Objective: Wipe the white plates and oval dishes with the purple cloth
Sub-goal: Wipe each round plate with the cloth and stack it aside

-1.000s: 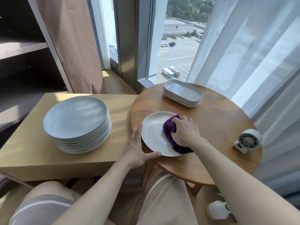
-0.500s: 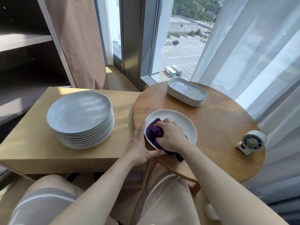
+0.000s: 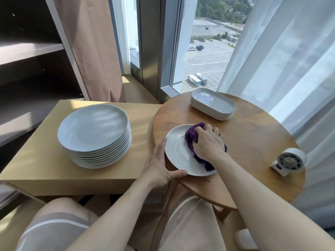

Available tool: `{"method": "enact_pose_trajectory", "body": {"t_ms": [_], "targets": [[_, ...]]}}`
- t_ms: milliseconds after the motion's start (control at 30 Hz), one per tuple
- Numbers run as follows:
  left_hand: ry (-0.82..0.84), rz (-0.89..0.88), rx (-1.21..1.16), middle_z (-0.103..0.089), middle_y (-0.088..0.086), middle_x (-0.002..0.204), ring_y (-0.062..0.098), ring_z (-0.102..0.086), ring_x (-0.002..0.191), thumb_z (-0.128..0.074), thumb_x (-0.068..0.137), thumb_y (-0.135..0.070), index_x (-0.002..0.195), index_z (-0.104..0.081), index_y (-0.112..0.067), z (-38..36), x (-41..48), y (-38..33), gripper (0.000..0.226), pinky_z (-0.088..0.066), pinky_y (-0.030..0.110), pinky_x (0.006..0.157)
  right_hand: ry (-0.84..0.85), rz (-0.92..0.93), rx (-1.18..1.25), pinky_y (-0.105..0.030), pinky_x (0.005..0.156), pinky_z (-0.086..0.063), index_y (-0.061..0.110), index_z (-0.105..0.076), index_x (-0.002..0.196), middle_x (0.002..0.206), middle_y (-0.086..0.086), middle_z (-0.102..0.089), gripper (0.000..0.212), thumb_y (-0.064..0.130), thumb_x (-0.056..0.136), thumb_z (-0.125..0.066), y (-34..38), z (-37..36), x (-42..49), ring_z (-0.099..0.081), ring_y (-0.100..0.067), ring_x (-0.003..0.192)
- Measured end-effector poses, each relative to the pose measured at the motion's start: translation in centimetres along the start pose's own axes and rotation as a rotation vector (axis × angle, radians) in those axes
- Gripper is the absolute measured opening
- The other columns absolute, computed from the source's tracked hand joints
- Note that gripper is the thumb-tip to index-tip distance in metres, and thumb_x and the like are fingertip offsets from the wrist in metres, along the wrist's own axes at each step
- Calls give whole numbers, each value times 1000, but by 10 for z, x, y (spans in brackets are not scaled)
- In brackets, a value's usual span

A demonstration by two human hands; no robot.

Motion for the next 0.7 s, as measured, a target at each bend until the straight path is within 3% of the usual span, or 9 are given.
{"method": "enact_pose_trajectory", "body": {"t_ms": [233,333,433,700], "targets": [[-12,0,-7,2,-15,170,11,-1,157,-74,51,-85,156,12,-51,-1,-1,0,140,-17,46,127,149,2,126,-44,101,-33,35,-55,123,134,3,-46,35,30,89,-51,-15,2,-26,-39,-29,127],[-13,3,-21,1,-14,170,11,0,157,-73,47,-87,156,11,-52,-2,-1,0,142,-17,46,127,245,123,241,-39,98,-36,42,-62,119,120,9,-50,37,28,85,-59,-11,5,-37,-42,-21,125],[-8,25,-46,-1,-10,171,11,0,157,-76,43,-85,155,9,-54,1,0,0,144,-18,45,127,321,259,360,-42,102,-40,39,-71,110,116,14,-54,38,20,78,-64,1,7,-44,-45,-19,118],[-2,31,-37,-2,-6,171,15,-5,157,-81,45,-81,155,11,-55,3,4,2,145,-22,46,126,252,278,434,-44,102,-42,37,-72,110,115,12,-57,39,21,75,-68,20,3,-38,-47,-20,118]]}}
Point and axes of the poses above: each hand's wrist, its own x-axis towards the middle knuckle, its own z-axis out of the back of the hand, y = z × x, the point moved 2 cm from there along x, towards the middle knuckle
